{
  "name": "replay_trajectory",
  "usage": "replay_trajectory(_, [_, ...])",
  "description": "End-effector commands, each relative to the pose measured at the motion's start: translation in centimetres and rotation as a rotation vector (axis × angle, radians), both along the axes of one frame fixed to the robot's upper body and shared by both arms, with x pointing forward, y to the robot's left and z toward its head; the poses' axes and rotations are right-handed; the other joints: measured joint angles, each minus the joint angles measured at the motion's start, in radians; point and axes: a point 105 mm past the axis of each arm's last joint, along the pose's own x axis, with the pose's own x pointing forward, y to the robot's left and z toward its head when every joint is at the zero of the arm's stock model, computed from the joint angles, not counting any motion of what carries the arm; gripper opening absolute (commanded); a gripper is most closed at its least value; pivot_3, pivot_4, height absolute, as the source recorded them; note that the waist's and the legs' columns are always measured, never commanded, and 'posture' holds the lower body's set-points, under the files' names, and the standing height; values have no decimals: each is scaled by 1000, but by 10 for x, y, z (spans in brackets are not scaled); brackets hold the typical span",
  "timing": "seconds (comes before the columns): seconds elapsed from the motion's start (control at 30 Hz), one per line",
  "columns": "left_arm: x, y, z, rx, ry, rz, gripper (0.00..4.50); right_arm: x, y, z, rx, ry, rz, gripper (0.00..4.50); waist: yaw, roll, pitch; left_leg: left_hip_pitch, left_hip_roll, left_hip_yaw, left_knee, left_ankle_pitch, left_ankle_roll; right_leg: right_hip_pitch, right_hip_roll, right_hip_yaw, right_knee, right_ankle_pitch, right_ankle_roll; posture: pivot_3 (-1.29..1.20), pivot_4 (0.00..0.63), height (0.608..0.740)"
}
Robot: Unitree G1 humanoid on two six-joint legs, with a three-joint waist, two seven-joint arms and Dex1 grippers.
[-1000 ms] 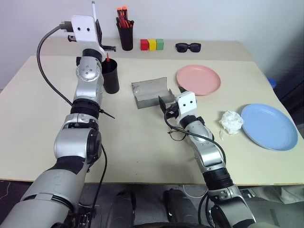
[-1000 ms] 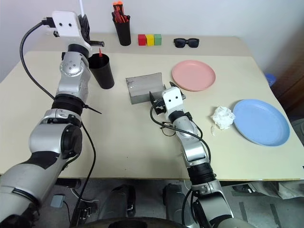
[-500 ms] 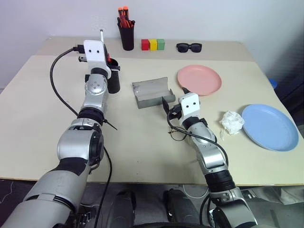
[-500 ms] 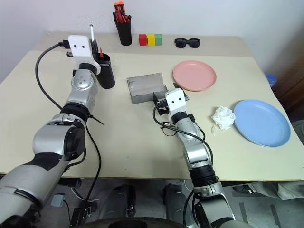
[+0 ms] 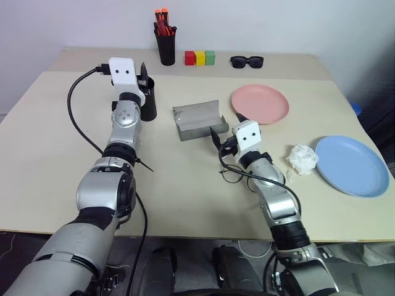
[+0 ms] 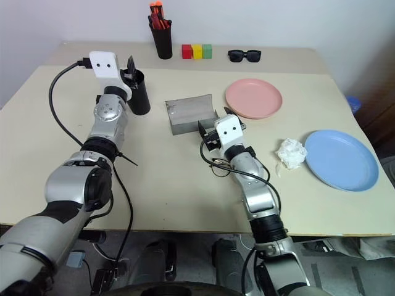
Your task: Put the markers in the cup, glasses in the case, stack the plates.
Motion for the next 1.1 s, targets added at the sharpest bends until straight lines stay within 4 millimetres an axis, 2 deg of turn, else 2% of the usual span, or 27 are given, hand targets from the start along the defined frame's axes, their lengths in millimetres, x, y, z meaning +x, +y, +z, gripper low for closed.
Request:
replay_trajectory(0.03, [-12, -43, 29, 96, -96, -270, 2530, -12, -16, 21, -32, -59, 37, 4500, 1, 0, 0, 0, 0, 0, 0, 0, 0, 0, 0, 0, 0, 0, 0, 0, 150, 725])
replay_trajectory(0.1, [-17, -75, 4, 245, 19, -464, 2530, -18, -42, 24, -55, -35, 18, 4500, 0, 0, 0, 0, 0, 0, 0, 0, 0, 0, 0, 0, 0, 0, 0, 0, 150, 725])
replay_trajectory(0.13, [-21, -84, -8, 305, 69, -518, 2530, -22, -51, 24, -69, -23, 16, 4500, -1, 1, -1, 0, 0, 0, 0, 0, 0, 1, 0, 0, 0, 0, 0, 0, 150, 725])
replay_trajectory(0.27, [-28, -107, -58, 407, 305, -663, 2530, -41, -80, 19, -124, 41, 27, 4500, -9, 1, 0, 2, 0, -1, 0, 0, 0, 1, 1, 0, 0, 0, 0, 0, 150, 725])
replay_trajectory(0.33, [-28, -112, -81, 432, 419, -689, 2530, -49, -90, 15, -139, 74, 21, 4500, -13, 1, 0, 2, 0, -1, 0, 0, 0, 1, 2, 0, 1, 0, 0, 0, 150, 725])
replay_trajectory(0.4, [-27, -114, -95, 443, 505, -694, 2530, -56, -96, 10, -160, 101, 20, 4500, -13, 1, 0, 2, 0, -1, 0, 0, 0, 1, 2, 1, 1, 0, 0, 0, 150, 725])
replay_trajectory(0.6, [-37, -128, -117, 487, 688, -826, 2530, -80, -100, -5, -181, 160, 14, 4500, -2, 1, 0, 2, -1, -2, 0, 0, 1, 2, 1, 1, 0, 0, 0, 0, 150, 725])
replay_trajectory(0.7, [-36, -129, -118, 498, 706, -822, 1645, -87, -98, -10, -190, 170, 6, 4500, -1, 1, 0, 2, -1, -2, 0, 0, 1, 2, 1, 1, 0, 0, 0, 0, 150, 725])
replay_trajectory(0.8, [-37, -130, -118, 510, 708, -832, 175, -92, -96, -12, -189, 176, 3, 4500, -2, 1, 0, 2, -1, -2, 1, 0, 1, 2, 1, 1, 1, -1, 0, 0, 150, 725])
replay_trajectory(1.1, [-41, -123, -113, 549, 655, -877, 79, -97, -86, -12, -181, 178, 5, 4500, -3, 1, 0, 2, -1, -2, 1, 0, 1, 2, 1, 1, 1, -1, 0, 0, 150, 725])
